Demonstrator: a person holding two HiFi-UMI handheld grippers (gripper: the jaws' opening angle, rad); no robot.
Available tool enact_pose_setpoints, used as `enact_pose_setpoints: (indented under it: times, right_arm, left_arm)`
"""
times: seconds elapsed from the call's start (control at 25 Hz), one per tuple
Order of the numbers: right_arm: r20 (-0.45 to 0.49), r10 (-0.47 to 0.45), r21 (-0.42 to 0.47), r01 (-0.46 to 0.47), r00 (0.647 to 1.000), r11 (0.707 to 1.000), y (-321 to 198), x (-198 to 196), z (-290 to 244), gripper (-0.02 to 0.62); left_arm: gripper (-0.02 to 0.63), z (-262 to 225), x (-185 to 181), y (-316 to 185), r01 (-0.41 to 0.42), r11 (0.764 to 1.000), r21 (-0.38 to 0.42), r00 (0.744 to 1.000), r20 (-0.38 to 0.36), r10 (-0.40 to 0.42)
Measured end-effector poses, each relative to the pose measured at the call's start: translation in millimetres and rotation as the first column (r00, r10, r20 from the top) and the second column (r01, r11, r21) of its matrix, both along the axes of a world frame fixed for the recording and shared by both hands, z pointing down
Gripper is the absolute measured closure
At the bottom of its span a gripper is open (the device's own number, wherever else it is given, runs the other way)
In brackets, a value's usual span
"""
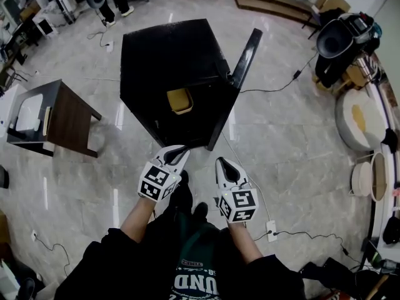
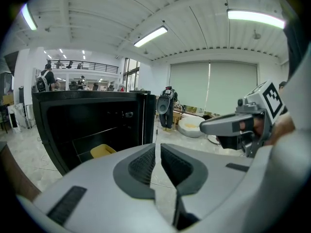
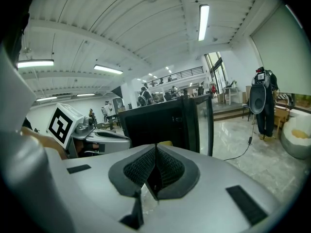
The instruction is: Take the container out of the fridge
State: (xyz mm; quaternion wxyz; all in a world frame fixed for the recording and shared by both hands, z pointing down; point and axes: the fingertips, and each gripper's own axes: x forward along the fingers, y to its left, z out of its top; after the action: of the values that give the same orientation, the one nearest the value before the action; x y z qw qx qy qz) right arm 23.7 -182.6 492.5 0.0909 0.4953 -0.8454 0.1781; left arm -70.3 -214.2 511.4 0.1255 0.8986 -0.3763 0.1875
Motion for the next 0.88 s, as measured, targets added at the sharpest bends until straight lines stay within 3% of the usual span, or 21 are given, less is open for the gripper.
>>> enact_pose_setpoints:
  times: [0.12,0.48,0.88]
  right_arm:
    - [0.001,0.006,0.002,-0.006,1.0,1.0,-5,-2,-2,0.56]
    - [0.005,0.041,-0.017,-0.041,0.999,0.999,-17,4,3,0.56]
    - [0.005,0.088,-0.028,-0.088,0.996,0.996,-42,16,6,0.56]
  left_arm:
    - [0.529,2,-3,-6,-0.011,1.0,-0.006,1.0,0.02,0.011]
    - [0.469,11,1,-25,-0.082,0.996,0.019,0.988,0.131,0.079]
    - [0.388,36,3,-57,-0.146,0.989,-0.006,0.954,0.266,0.143]
